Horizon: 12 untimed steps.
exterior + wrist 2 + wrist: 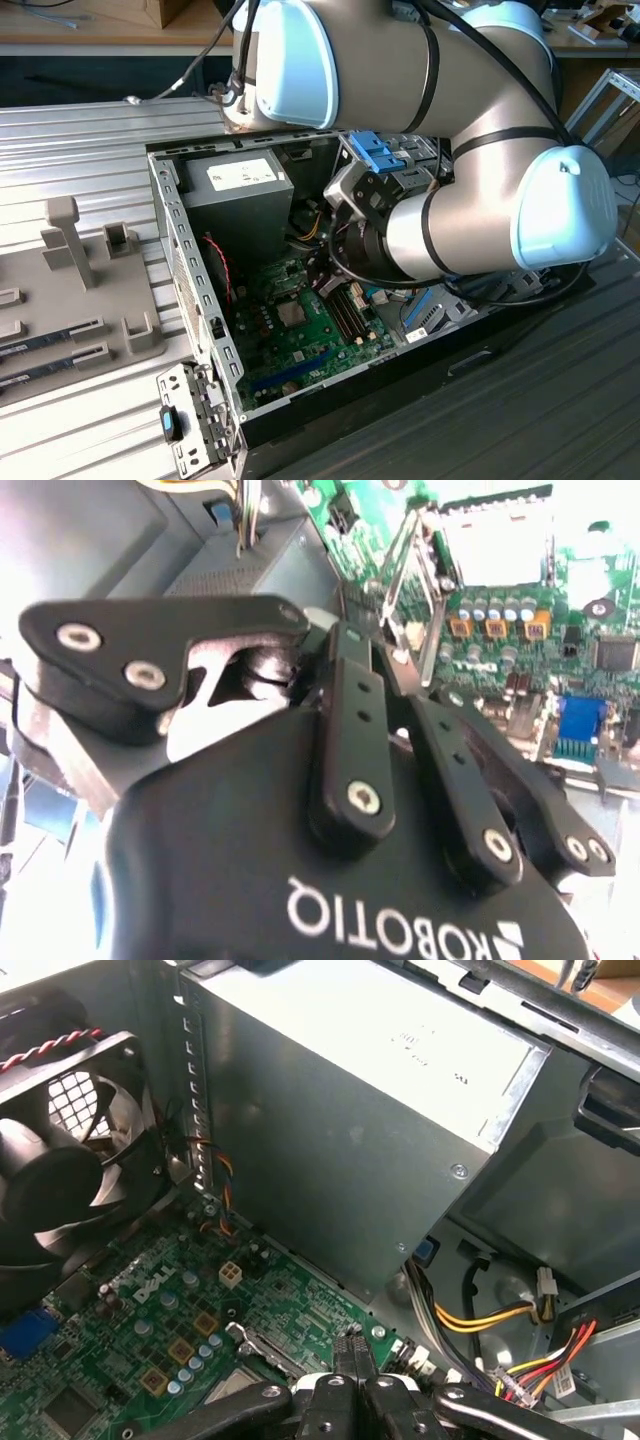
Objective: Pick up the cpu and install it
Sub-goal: 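Close the cpu cover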
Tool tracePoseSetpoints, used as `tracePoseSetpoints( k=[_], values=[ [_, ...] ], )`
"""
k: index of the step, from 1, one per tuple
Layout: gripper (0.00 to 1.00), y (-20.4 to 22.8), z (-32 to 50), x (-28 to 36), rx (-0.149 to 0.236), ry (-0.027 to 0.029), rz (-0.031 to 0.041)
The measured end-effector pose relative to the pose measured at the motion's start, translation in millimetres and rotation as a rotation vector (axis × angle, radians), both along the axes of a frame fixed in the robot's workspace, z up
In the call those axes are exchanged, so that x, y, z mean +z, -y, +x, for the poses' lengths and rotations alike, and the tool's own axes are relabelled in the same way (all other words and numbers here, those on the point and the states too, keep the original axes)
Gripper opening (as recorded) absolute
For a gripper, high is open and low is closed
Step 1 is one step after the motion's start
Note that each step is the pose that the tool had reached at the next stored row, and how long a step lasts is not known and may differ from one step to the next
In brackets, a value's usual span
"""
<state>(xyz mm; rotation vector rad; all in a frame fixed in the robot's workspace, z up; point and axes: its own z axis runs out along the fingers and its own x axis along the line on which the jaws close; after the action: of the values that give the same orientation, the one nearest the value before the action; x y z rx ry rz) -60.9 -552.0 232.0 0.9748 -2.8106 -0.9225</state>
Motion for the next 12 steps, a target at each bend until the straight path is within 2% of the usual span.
tracePoseSetpoints(
  k=[2,5,7,12],
  values=[
    [0.11,-2.5,0.1,0.0,0.000,0.0000,0.0000],
    [0.11,-2.7,0.0,0.0,0.000,0.0000,0.0001],
    [0.11,-1.2,0.0,0.0,0.000,0.0000,0.0001],
    [0.11,5.4,0.0,0.0,0.000,0.0000,0.0015]
  ],
)
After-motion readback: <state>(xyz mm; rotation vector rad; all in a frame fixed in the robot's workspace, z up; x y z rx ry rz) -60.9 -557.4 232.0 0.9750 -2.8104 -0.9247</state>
